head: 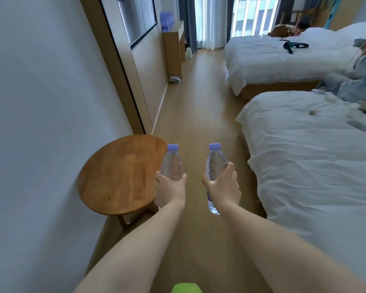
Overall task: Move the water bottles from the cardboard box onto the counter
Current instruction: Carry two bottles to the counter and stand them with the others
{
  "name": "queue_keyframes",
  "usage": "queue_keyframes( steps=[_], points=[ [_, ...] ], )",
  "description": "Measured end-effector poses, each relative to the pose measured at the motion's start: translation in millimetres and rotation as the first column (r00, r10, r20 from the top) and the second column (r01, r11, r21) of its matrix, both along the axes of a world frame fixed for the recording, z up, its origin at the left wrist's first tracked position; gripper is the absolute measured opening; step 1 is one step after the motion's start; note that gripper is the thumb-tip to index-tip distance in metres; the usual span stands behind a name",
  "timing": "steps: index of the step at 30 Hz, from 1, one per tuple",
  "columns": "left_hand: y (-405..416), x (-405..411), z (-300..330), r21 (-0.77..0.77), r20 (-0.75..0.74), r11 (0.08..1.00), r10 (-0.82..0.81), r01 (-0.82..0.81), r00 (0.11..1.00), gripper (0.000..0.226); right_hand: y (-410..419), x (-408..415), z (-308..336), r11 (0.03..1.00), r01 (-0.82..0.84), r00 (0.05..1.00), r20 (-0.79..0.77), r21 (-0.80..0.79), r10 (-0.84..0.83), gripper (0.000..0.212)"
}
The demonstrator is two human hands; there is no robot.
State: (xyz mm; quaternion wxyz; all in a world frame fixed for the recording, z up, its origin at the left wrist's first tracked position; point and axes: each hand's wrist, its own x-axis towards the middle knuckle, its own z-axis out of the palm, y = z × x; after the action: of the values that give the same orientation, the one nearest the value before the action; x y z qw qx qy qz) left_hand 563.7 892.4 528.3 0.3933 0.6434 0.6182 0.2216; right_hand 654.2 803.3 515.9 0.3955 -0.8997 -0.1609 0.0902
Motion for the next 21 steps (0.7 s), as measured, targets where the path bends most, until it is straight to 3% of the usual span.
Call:
queue_keyframes(
  steps=[6,21],
  points=[
    [87,120,-18,-0.010,0.002,1.000,0.002,-0.002,1.000,0.082,89,113,-9,0.998,0.043,0.997,-0.063,0.035,-0.041,0.079],
    [334,405,-6,0.012,-0.029,1.000,0.008,-0.008,1.000,0.078,338,395,4,1.000,0.014,1.000,-0.017,-0.013,-0.014,0.080]
  ],
)
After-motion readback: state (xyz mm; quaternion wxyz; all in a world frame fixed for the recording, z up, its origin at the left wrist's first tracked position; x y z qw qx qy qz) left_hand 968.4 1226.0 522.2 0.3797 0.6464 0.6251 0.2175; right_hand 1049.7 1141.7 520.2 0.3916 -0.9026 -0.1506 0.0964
